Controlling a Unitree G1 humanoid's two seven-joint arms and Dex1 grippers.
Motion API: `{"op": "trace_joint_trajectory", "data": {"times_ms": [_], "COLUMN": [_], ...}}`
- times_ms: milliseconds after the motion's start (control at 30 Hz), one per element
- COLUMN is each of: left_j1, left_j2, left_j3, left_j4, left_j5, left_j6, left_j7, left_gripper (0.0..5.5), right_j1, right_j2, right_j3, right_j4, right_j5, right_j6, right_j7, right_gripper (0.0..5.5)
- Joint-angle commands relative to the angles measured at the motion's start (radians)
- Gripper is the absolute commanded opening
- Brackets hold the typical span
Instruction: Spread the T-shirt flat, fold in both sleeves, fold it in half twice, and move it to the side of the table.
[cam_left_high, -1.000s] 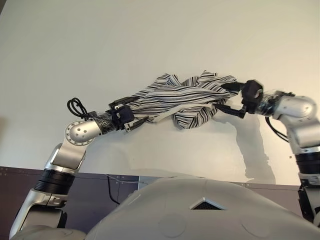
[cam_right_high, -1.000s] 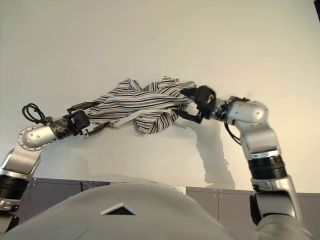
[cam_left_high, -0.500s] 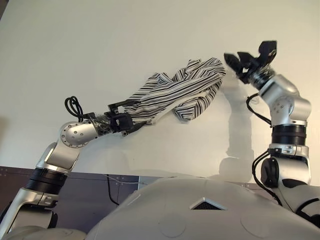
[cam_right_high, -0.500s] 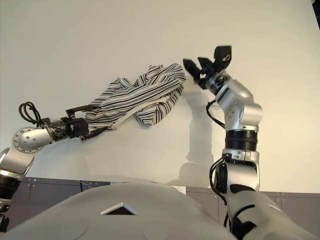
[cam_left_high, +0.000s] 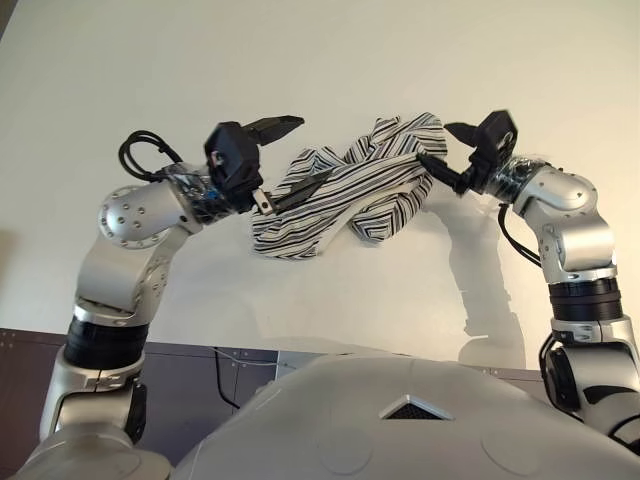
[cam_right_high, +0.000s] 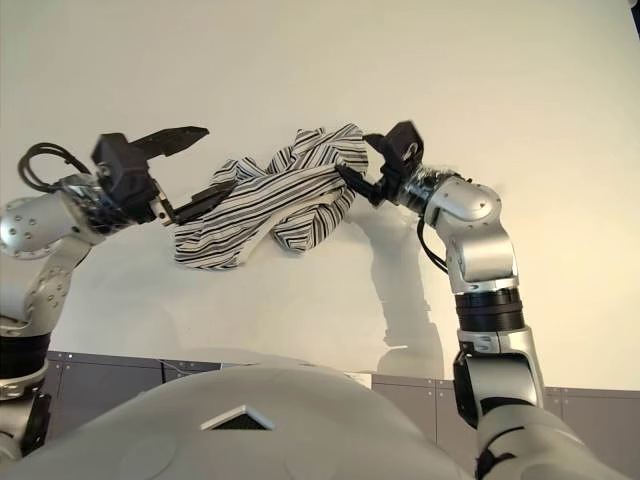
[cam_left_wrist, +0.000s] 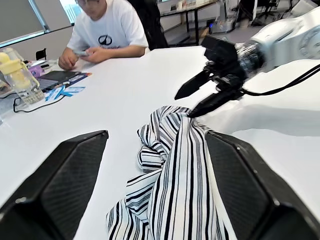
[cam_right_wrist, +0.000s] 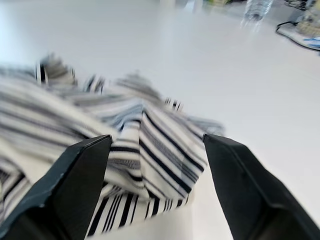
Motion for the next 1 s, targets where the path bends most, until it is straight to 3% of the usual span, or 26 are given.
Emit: {"op": "trace_joint_trajectory", "data": {"times_ms": [33, 200, 367, 633, 867, 1000], "left_j1": [-0.028, -0.063, -0.017, 0.022, 0.135, 0.186], "left_j2": [-0.014, -0.123, -0.137, -0.112, -0.03, -0.037], "left_j3": [-0.136, -0.134, -0.138, -0.107, 0.039, 0.045], "left_j4": [0.188, 0.462, 0.528, 0.597, 0.595, 0.453], "left_j5": [0.211, 0.346, 0.391, 0.42, 0.373, 0.28], "left_j6": [-0.053, -0.14, -0.159, -0.154, -0.146, -0.145], "left_j7": [-0.009, 0.125, 0.126, 0.138, 0.152, 0.053], "left_gripper": [3.6, 3.6, 3.6, 3.6, 3.6, 3.6], "right_j1": [0.042, 0.068, 0.025, 0.0, 0.129, 0.049], "right_j2": [0.005, -0.042, -0.045, -0.102, -0.361, -0.347], "right_j3": [-0.002, 0.001, -0.006, 0.168, 0.059, 0.034], "right_j4": [-0.11, -0.129, -0.019, 0.229, 0.122, 0.138], "right_j5": [0.108, 0.101, -0.002, -0.355, -0.299, -0.303], "right_j6": [0.028, 0.013, -0.055, -0.289, -0.288, -0.281], "right_j7": [0.101, 0.14, 0.06, -0.072, 0.095, 0.063], "right_gripper": [3.36, 3.36, 3.36, 3.36, 3.36, 3.36]}}
